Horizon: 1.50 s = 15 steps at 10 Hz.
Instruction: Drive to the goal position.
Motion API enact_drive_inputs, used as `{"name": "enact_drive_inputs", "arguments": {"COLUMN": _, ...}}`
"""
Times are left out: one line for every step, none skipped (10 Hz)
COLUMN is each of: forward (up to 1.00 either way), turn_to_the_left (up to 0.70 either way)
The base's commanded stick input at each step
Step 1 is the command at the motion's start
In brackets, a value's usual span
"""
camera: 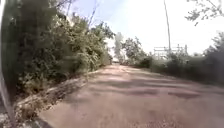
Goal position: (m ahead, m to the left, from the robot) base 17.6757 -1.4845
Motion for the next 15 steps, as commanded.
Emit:
{"name": "enact_drive_inputs", "arguments": {"forward": 0.7, "turn_to_the_left": 0.0}}
{"name": "enact_drive_inputs", "arguments": {"forward": 0.7, "turn_to_the_left": 0.0}}
{"name": "enact_drive_inputs", "arguments": {"forward": 0.7, "turn_to_the_left": 0.0}}
{"name": "enact_drive_inputs", "arguments": {"forward": 0.7, "turn_to_the_left": 0.0}}
{"name": "enact_drive_inputs", "arguments": {"forward": 0.7, "turn_to_the_left": 0.0}}
{"name": "enact_drive_inputs", "arguments": {"forward": 0.7, "turn_to_the_left": 0.0}}
{"name": "enact_drive_inputs", "arguments": {"forward": 0.7, "turn_to_the_left": 0.0}}
{"name": "enact_drive_inputs", "arguments": {"forward": 0.7, "turn_to_the_left": 0.0}}
{"name": "enact_drive_inputs", "arguments": {"forward": 0.7, "turn_to_the_left": 0.0}}
{"name": "enact_drive_inputs", "arguments": {"forward": 0.7, "turn_to_the_left": 0.0}}
{"name": "enact_drive_inputs", "arguments": {"forward": 0.7, "turn_to_the_left": 0.0}}
{"name": "enact_drive_inputs", "arguments": {"forward": 0.7, "turn_to_the_left": 0.0}}
{"name": "enact_drive_inputs", "arguments": {"forward": 0.7, "turn_to_the_left": 0.0}}
{"name": "enact_drive_inputs", "arguments": {"forward": 0.7, "turn_to_the_left": 0.0}}
{"name": "enact_drive_inputs", "arguments": {"forward": 0.7, "turn_to_the_left": 0.0}}
